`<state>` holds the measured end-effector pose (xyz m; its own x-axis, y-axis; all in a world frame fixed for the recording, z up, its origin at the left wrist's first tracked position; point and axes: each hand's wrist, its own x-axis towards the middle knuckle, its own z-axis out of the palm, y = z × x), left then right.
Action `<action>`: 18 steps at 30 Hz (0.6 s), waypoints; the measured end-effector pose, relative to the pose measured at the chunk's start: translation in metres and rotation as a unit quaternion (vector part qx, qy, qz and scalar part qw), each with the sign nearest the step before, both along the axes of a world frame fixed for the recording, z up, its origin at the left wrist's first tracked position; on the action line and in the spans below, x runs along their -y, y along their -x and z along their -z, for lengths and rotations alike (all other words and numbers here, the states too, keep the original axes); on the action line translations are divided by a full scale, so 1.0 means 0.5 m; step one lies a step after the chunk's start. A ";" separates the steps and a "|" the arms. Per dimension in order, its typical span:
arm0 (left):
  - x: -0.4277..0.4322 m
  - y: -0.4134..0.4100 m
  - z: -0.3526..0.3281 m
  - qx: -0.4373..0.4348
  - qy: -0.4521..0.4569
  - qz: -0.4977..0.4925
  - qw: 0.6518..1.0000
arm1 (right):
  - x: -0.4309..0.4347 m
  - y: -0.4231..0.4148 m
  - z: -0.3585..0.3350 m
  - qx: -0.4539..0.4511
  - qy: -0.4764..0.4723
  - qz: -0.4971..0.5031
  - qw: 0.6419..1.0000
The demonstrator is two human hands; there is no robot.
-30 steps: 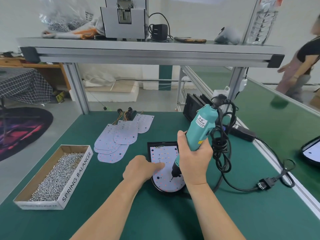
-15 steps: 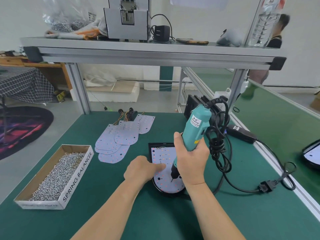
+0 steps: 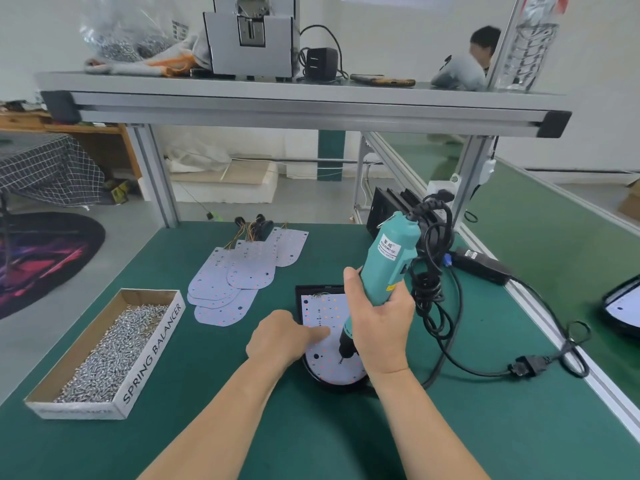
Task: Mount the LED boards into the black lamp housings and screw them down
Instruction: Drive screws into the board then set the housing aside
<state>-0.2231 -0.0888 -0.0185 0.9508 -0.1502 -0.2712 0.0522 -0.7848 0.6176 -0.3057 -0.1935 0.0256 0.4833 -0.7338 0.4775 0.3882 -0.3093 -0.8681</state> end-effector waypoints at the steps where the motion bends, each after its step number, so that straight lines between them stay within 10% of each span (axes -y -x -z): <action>1: -0.001 0.000 -0.001 0.001 0.003 0.001 1.000 | -0.002 0.006 0.000 0.006 0.008 -0.001 1.000; 18: -0.046 0.014 -0.020 -0.009 0.097 0.017 0.995 | -0.026 0.034 -0.072 0.071 -0.097 -0.046 0.992</action>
<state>-0.2303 -0.0658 -0.0085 0.9398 -0.2326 -0.2505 0.0405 -0.6519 0.7572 -0.3229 -0.1807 0.0617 0.4910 -0.7742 0.3994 0.5298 -0.0985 -0.8424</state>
